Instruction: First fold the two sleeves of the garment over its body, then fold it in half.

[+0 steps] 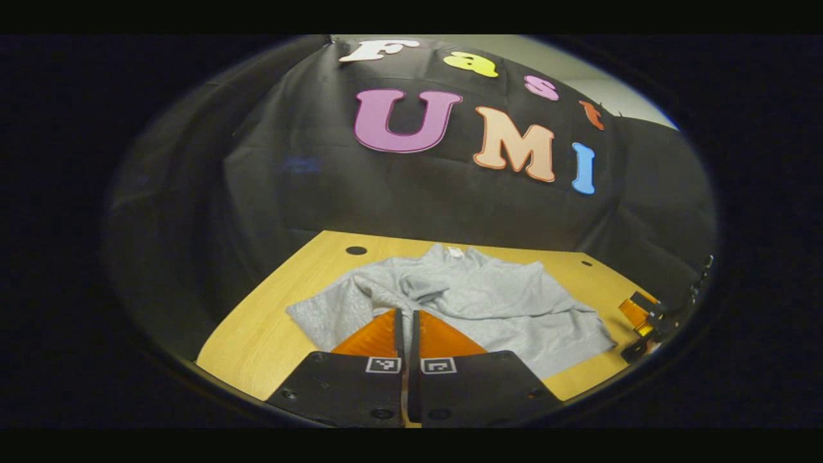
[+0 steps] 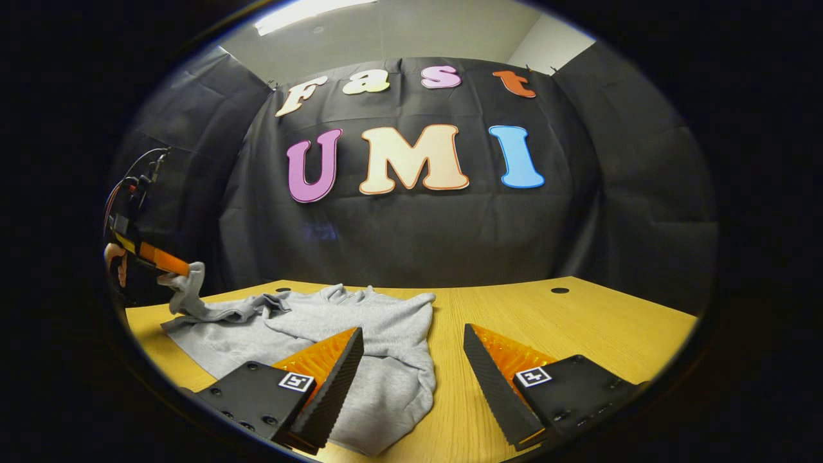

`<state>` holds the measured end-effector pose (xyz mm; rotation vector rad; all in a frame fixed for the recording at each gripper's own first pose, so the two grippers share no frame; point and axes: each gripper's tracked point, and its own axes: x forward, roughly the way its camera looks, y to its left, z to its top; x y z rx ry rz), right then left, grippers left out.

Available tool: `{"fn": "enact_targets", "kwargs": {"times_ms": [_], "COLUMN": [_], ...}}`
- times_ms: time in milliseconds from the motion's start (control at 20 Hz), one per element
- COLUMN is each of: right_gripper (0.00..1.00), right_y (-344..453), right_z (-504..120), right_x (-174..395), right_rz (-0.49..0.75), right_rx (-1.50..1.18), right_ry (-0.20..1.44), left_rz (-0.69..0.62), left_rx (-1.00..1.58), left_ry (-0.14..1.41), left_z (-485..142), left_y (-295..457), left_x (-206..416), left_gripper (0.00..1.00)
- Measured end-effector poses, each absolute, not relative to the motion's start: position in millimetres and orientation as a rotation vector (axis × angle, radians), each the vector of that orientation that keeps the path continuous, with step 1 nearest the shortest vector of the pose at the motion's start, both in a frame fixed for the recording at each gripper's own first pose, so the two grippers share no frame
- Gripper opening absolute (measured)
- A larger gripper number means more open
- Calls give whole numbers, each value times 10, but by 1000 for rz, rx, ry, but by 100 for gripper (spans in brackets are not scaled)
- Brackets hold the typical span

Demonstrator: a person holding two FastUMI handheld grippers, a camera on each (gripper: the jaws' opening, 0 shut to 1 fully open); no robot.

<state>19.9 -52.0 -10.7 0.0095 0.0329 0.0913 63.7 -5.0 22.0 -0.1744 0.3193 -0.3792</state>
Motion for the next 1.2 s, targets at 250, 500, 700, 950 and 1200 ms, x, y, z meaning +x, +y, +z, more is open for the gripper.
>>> {"fn": "enact_targets", "kwargs": {"times_ms": [250, 500, 700, 950, 1200], "right_gripper": [94, 97, 97, 98, 97], "right_y": [-519, -511, -526, -532, -528], "right_z": [-114, -108, -85, -81, -73], "right_x": [205, 192, 199, 170, 182], "right_rz": [95, 100, 100, 101, 104], "right_rx": [10, 10, 10, 7, 7], "right_ry": [34, 34, 27, 16, 16], "left_rz": [-474, -594, -660, -725, -798], "left_rx": [-179, -191, -175, -169, -146], "left_ry": [306, 309, 352, 414, 475], "left_z": [349, 494, 385, 214, 40], "left_y": [-666, -1459, -2068, -2740, -3330], "left_x": [970, 1218, 1388, 1511, 1463], "left_gripper": [0, 0, 0, 0, 0]}}
